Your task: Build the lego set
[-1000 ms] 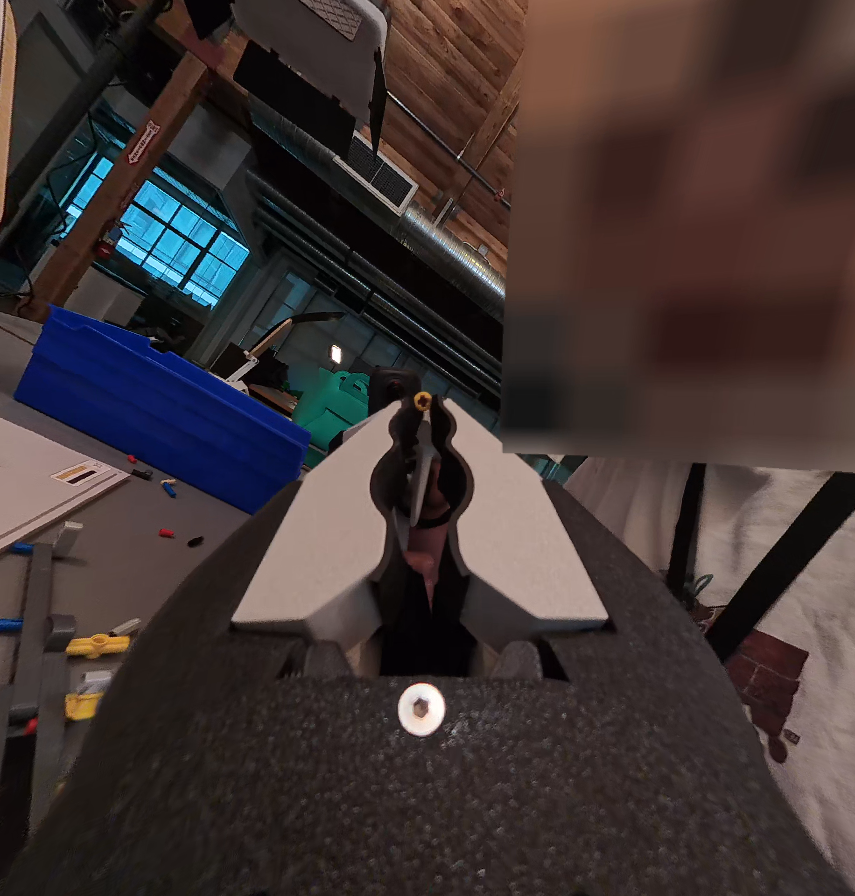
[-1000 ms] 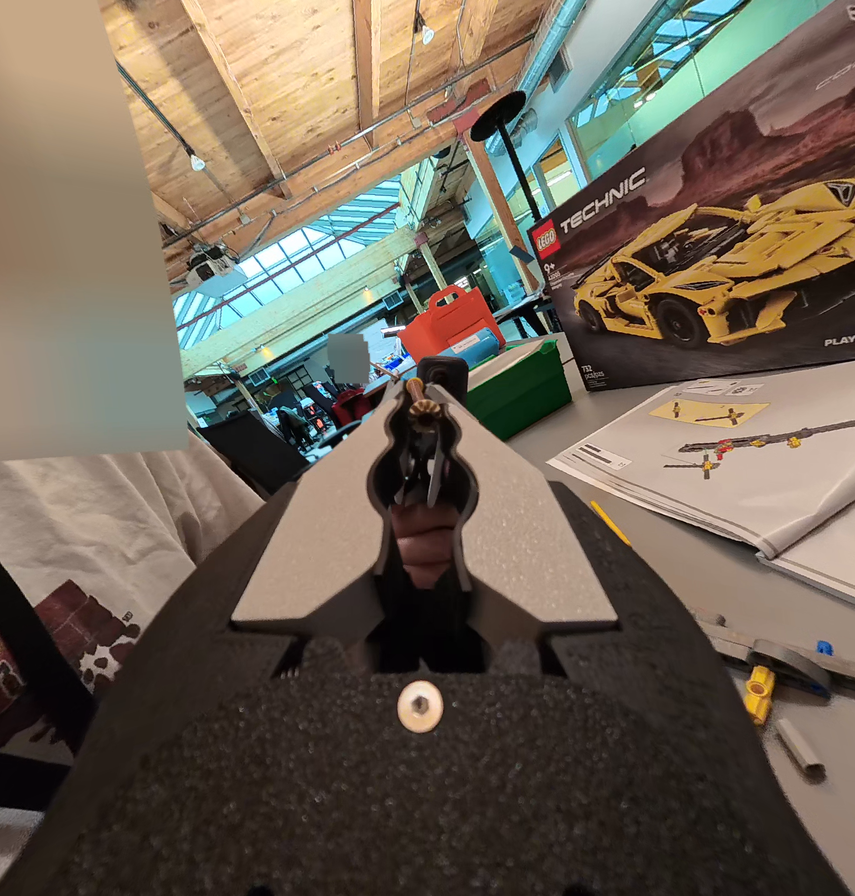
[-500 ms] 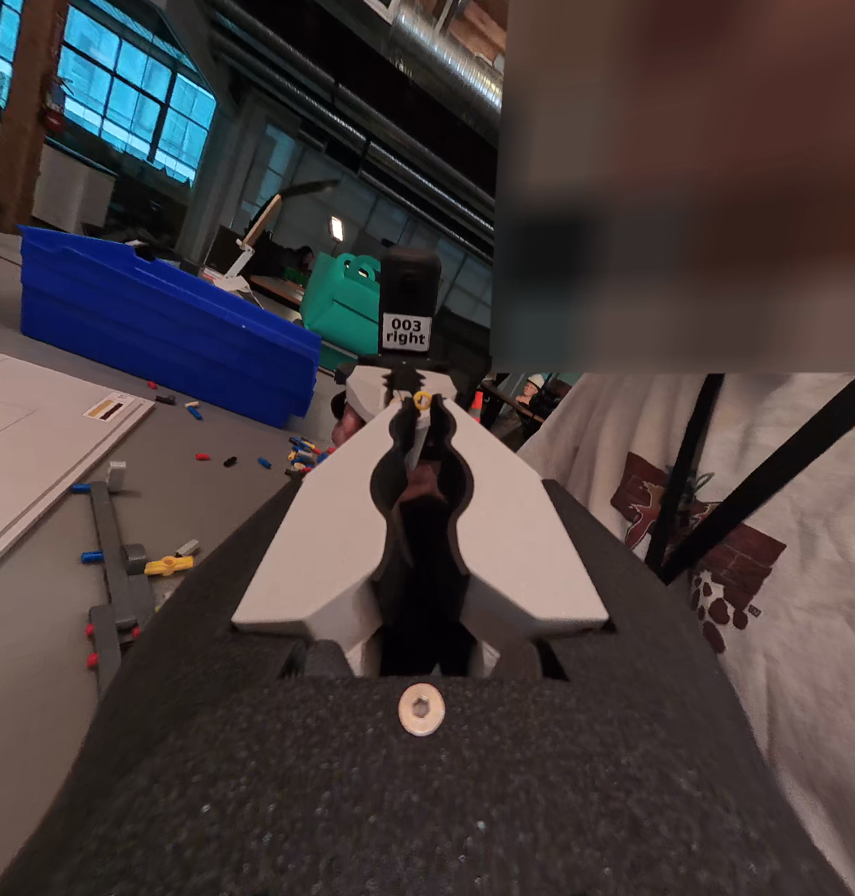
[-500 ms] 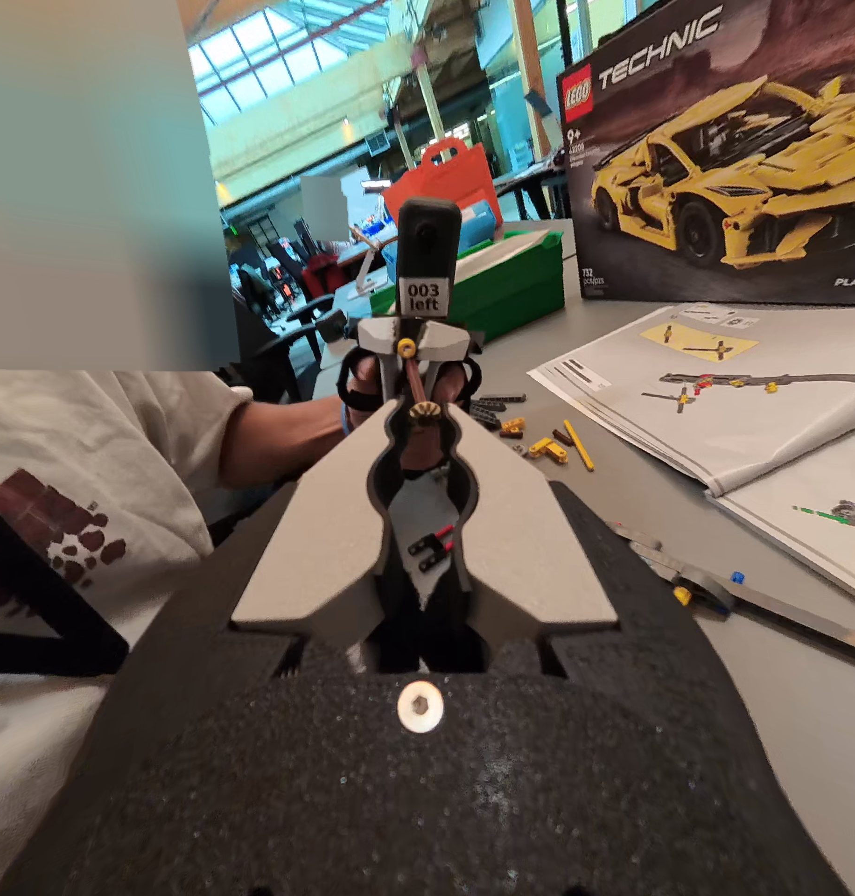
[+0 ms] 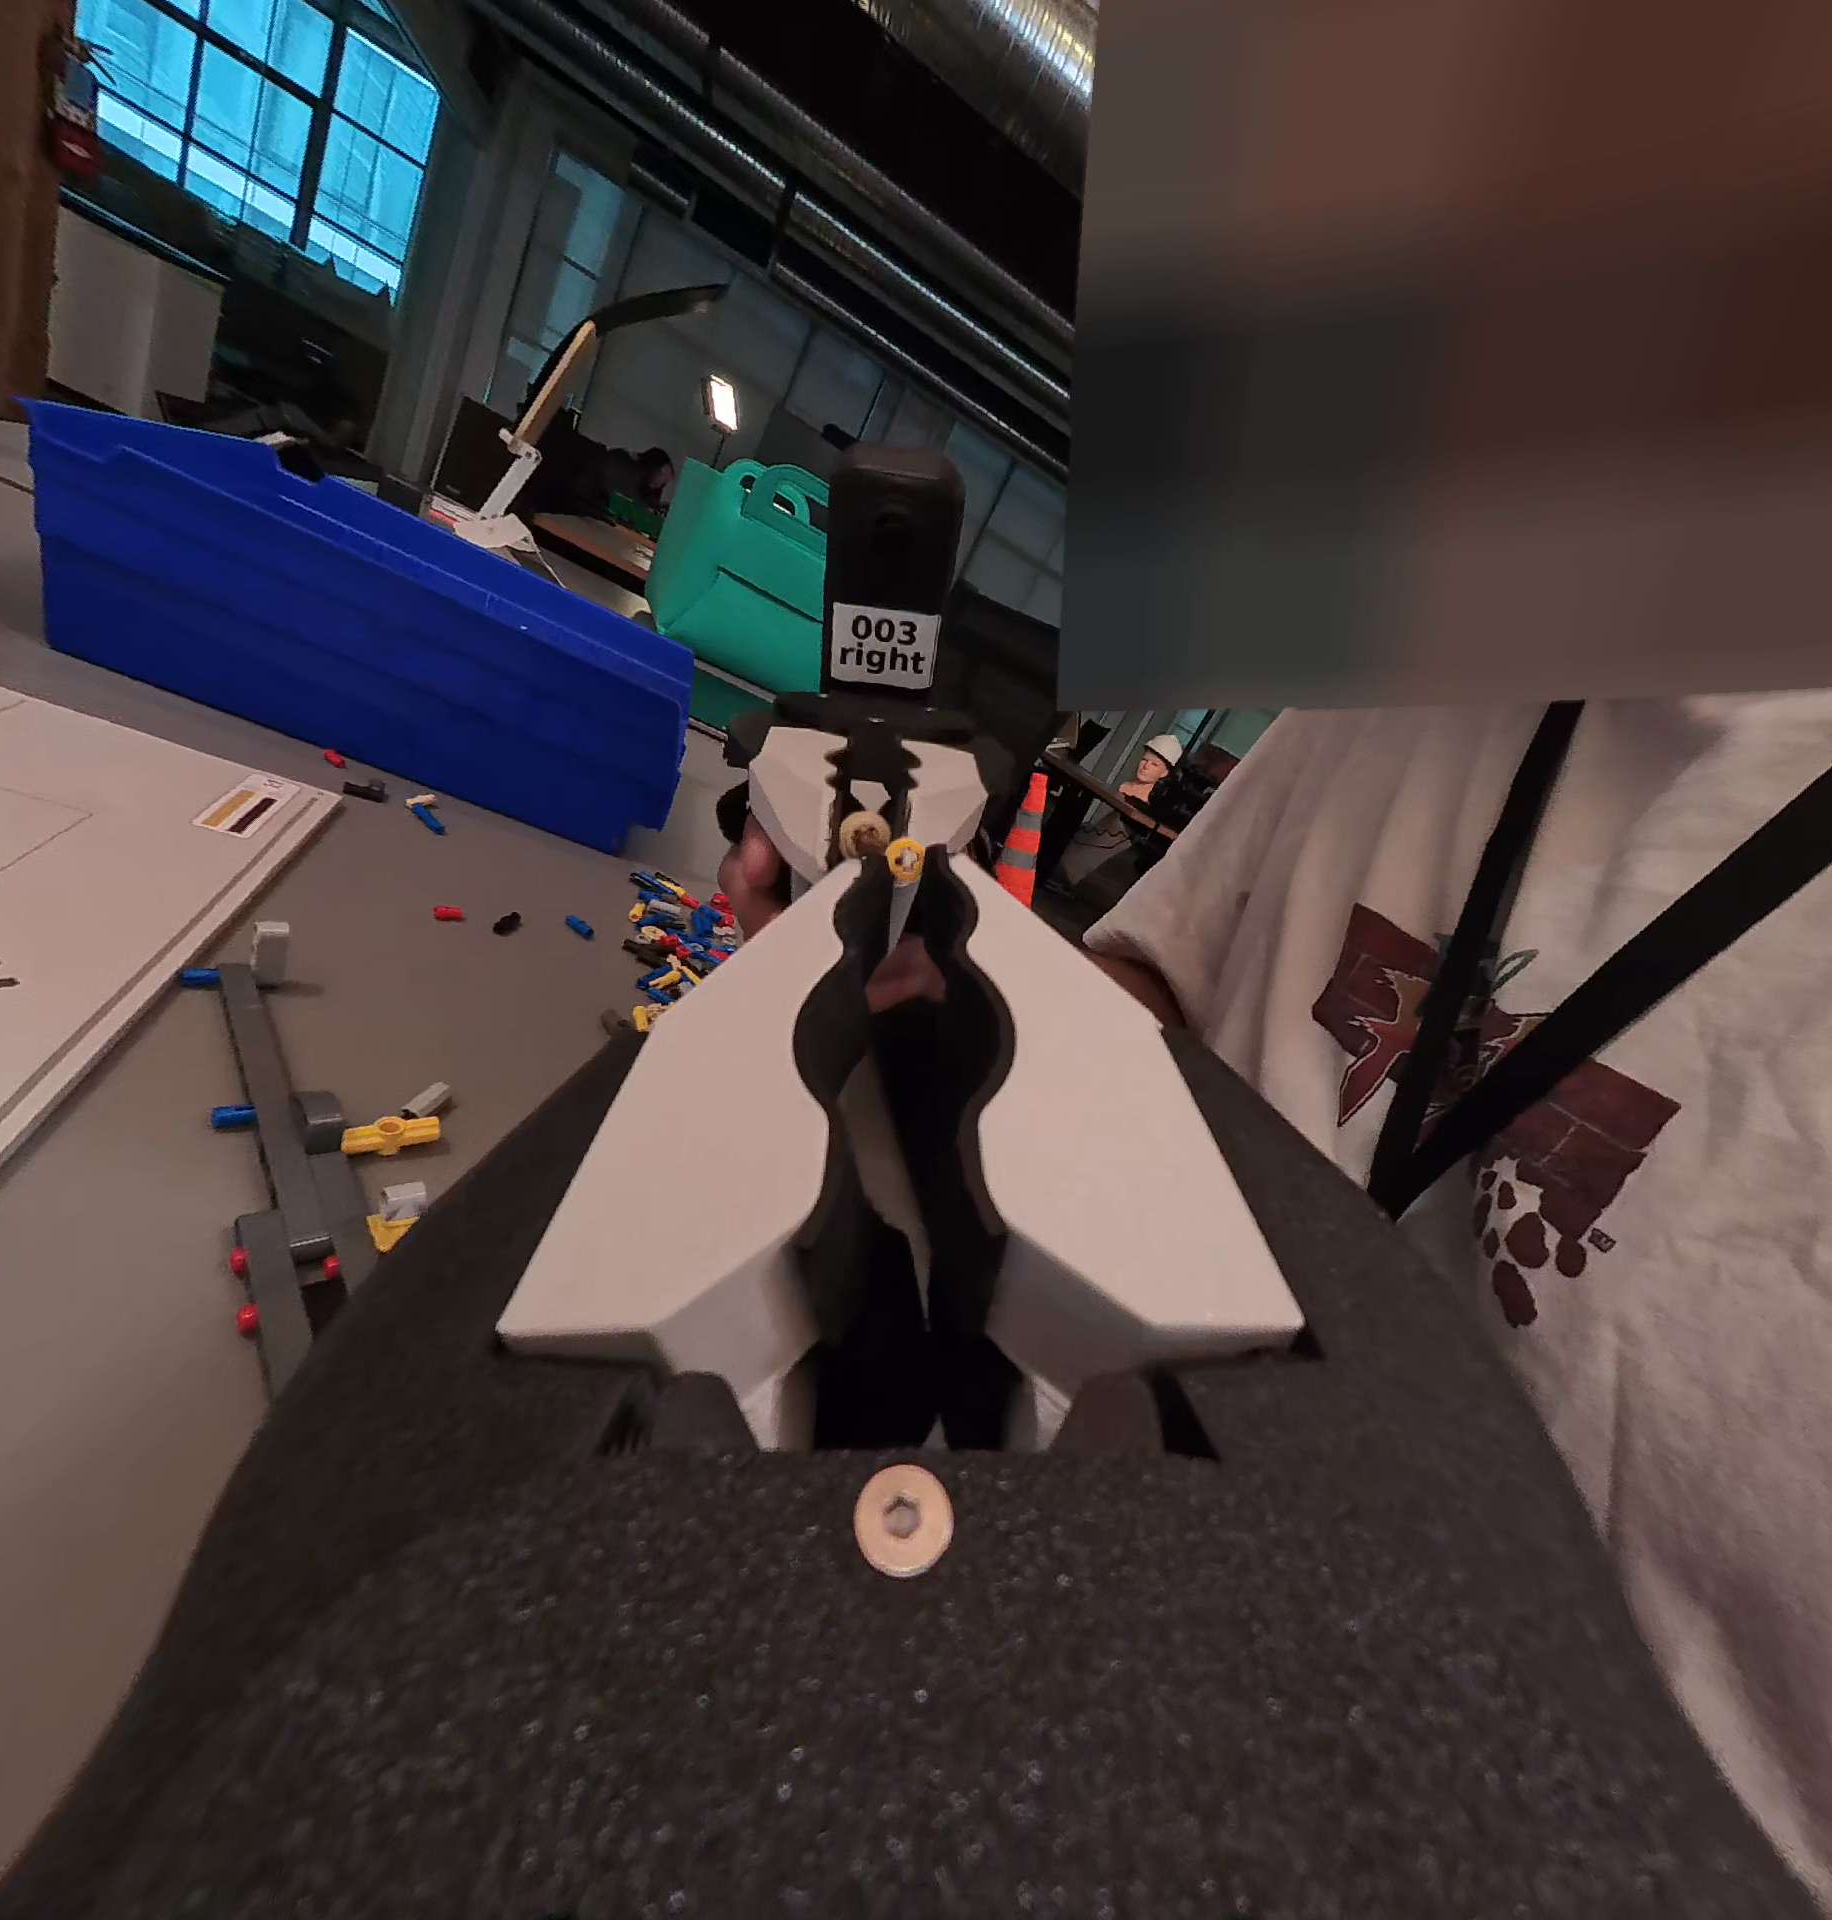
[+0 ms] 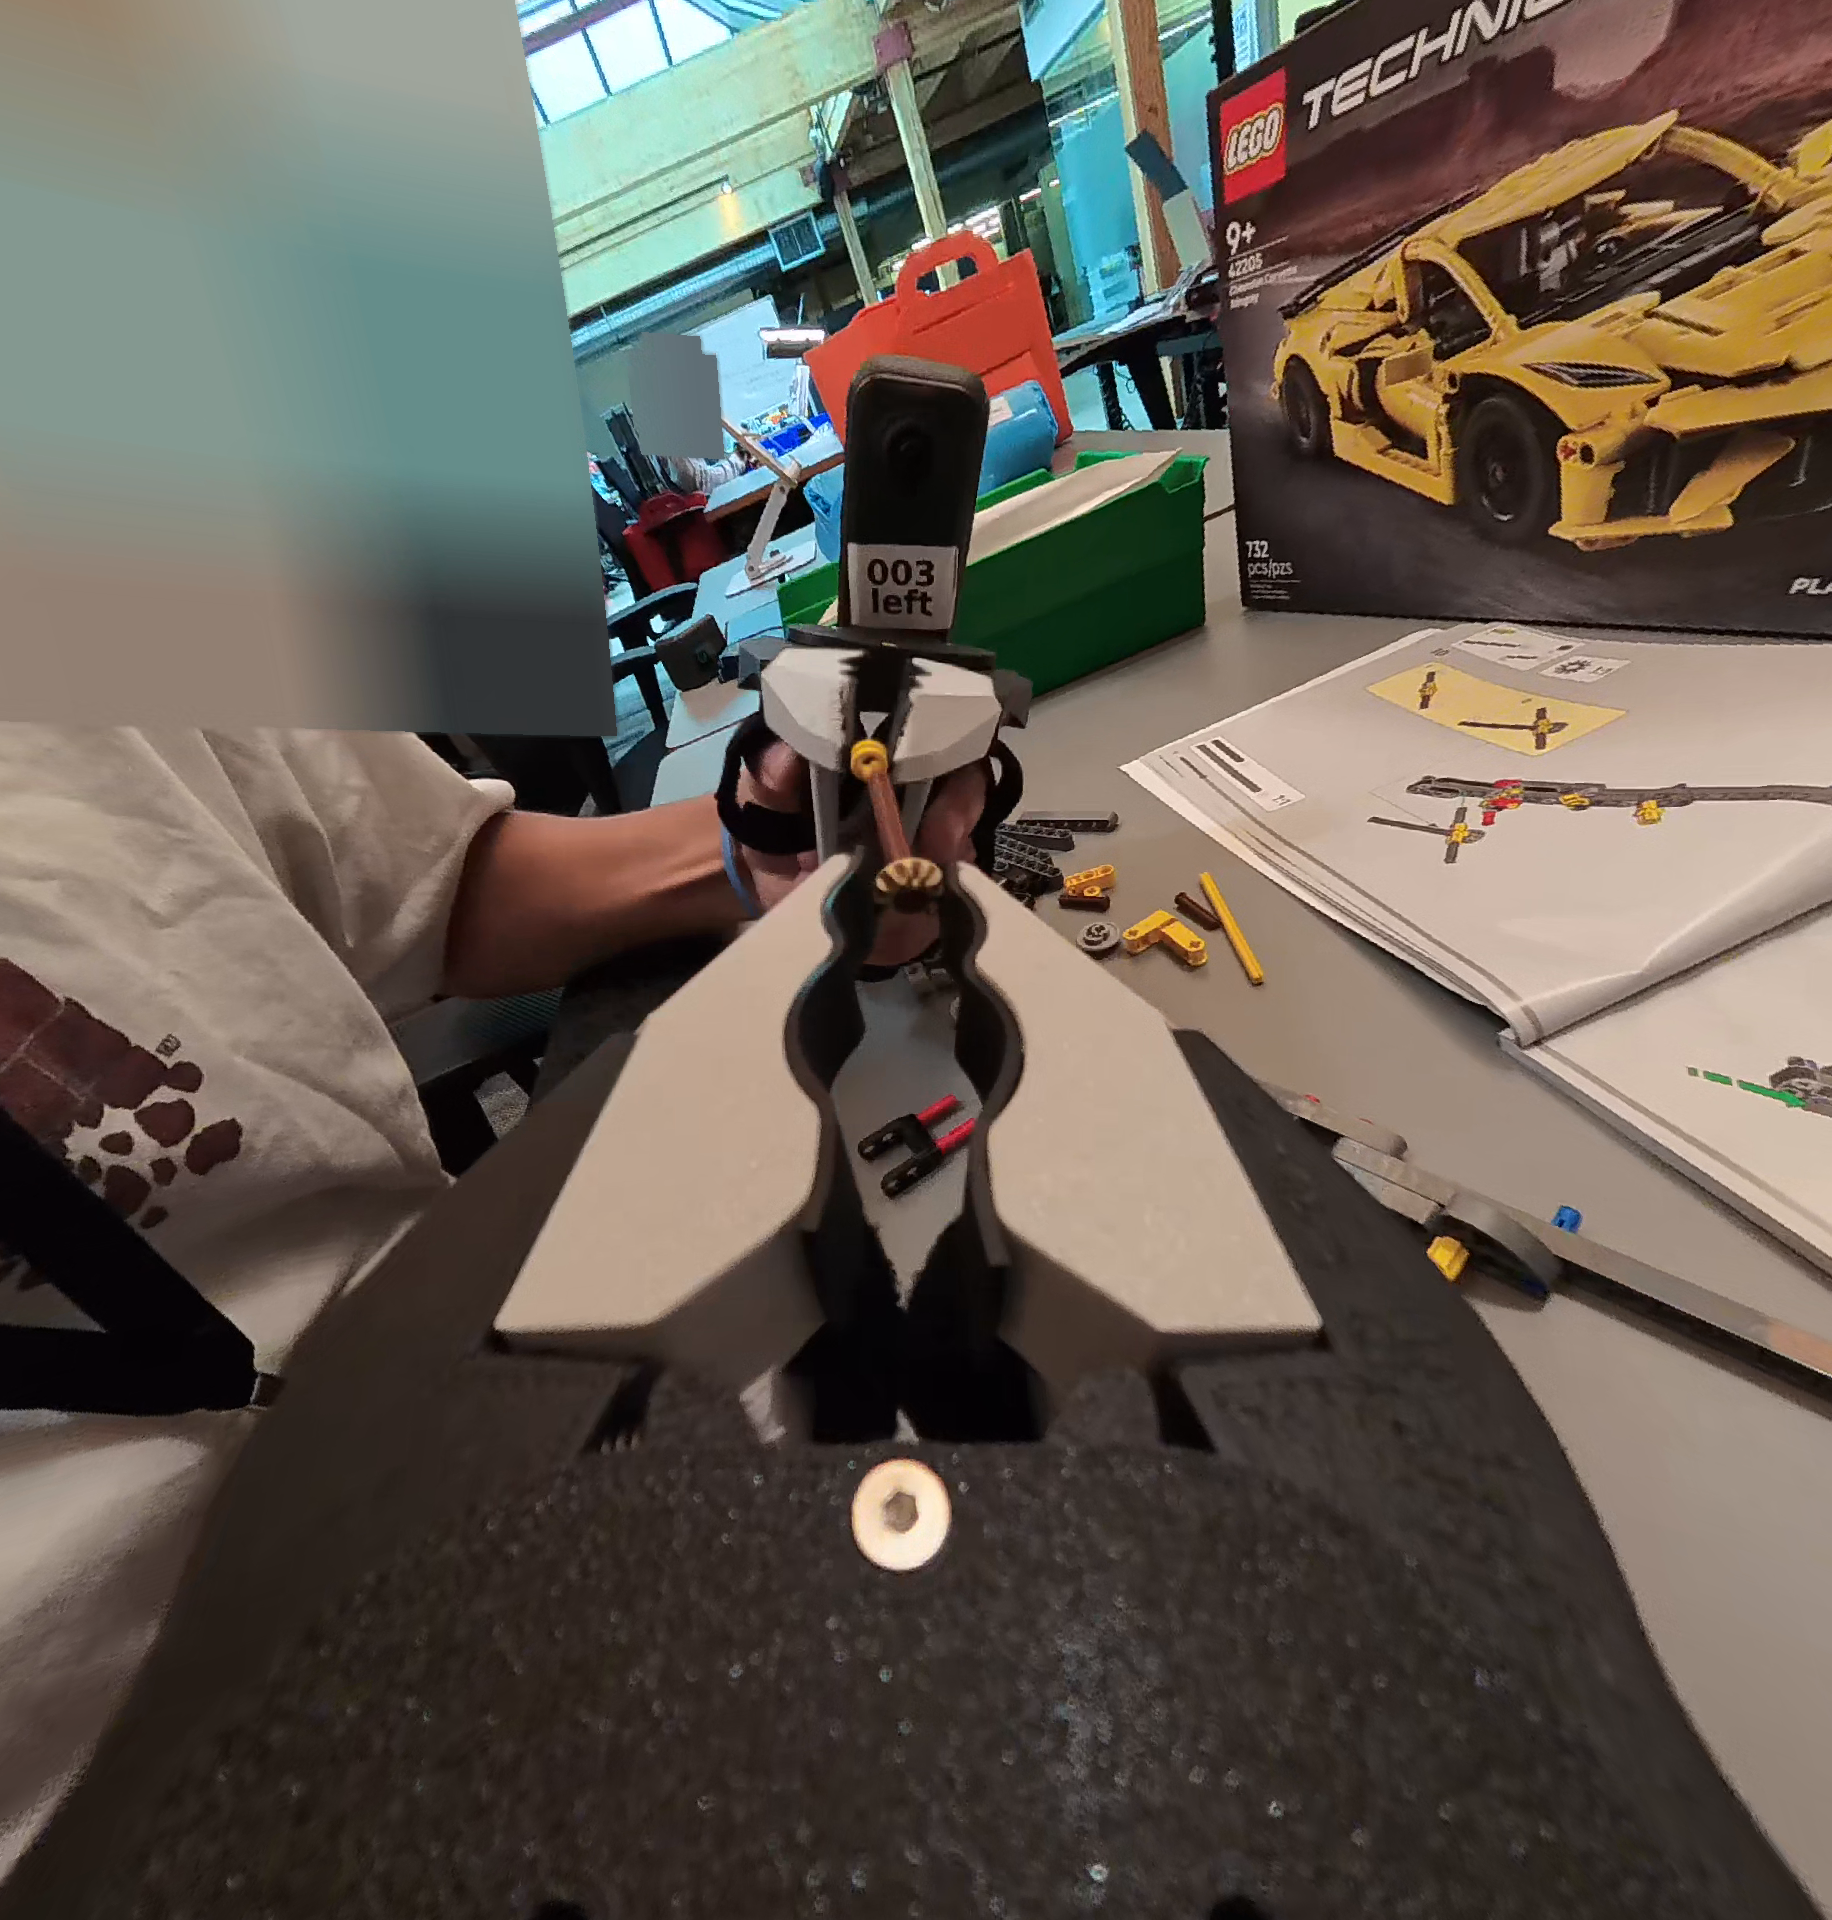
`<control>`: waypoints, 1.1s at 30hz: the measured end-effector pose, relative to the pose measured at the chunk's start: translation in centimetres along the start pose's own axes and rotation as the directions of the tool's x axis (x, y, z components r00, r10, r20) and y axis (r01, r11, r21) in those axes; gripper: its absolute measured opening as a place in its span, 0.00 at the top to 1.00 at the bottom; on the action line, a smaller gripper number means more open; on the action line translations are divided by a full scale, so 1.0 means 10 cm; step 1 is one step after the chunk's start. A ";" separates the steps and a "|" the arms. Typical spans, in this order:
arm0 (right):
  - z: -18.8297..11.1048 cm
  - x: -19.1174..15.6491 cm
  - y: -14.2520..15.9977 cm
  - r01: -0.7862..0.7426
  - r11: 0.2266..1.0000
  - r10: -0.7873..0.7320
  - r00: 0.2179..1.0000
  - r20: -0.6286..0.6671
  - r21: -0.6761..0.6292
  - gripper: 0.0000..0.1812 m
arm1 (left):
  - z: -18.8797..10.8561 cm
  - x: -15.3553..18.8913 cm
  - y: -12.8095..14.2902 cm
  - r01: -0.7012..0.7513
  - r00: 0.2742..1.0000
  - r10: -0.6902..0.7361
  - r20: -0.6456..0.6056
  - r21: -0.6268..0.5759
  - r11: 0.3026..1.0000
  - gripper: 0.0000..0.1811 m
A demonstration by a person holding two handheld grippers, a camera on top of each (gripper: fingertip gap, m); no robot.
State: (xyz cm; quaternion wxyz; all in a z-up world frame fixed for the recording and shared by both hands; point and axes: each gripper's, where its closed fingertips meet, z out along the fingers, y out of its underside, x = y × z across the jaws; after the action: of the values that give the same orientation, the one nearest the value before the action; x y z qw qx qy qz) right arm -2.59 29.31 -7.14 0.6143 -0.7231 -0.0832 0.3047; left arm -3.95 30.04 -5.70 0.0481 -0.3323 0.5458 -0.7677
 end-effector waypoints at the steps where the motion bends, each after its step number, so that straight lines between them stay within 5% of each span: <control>1: 0.00 -0.01 0.00 -0.003 1.000 0.003 1.000 0.006 0.003 0.94 | -0.01 -0.01 0.00 -0.004 1.000 0.004 0.007 0.000 1.000 0.98; 4: 0.00 0.00 0.05 0.011 1.000 -0.011 1.000 0.001 -0.028 0.94 | -0.01 -0.03 0.02 -0.021 0.999 0.022 0.028 -0.019 1.000 0.98; 7: -0.03 0.00 0.39 0.108 0.968 -0.108 0.994 0.009 -0.226 0.94 | -0.04 -0.09 0.05 -0.039 0.997 0.043 0.071 -0.044 0.998 0.98; 10: -0.25 0.16 0.93 0.251 0.809 -0.297 0.955 -0.002 -0.531 0.94 | -0.06 -0.16 0.13 -0.067 0.989 0.079 0.124 -0.101 0.993 0.98; 15: -0.56 0.25 1.33 0.246 0.646 -0.316 0.948 0.041 -0.723 0.94 | 0.00 -0.18 0.24 -0.062 0.987 0.081 0.136 -0.134 0.989 0.97; 26: -0.69 0.20 1.40 0.262 0.600 -0.357 0.933 0.039 -0.756 0.86 | 0.00 -0.18 0.21 -0.077 0.983 0.095 0.156 -0.119 0.990 0.98; 33: -0.61 0.24 1.42 0.313 0.515 -0.417 0.905 0.085 -0.798 0.94 | 0.03 -0.14 0.23 -0.091 0.984 0.110 0.141 -0.133 0.987 0.98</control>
State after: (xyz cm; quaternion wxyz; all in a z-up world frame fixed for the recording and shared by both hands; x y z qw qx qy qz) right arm -0.94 22.08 -20.93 0.2805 -0.9018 -0.3238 0.0561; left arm -3.38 29.43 -8.28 0.1061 -0.3629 0.6043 -0.7013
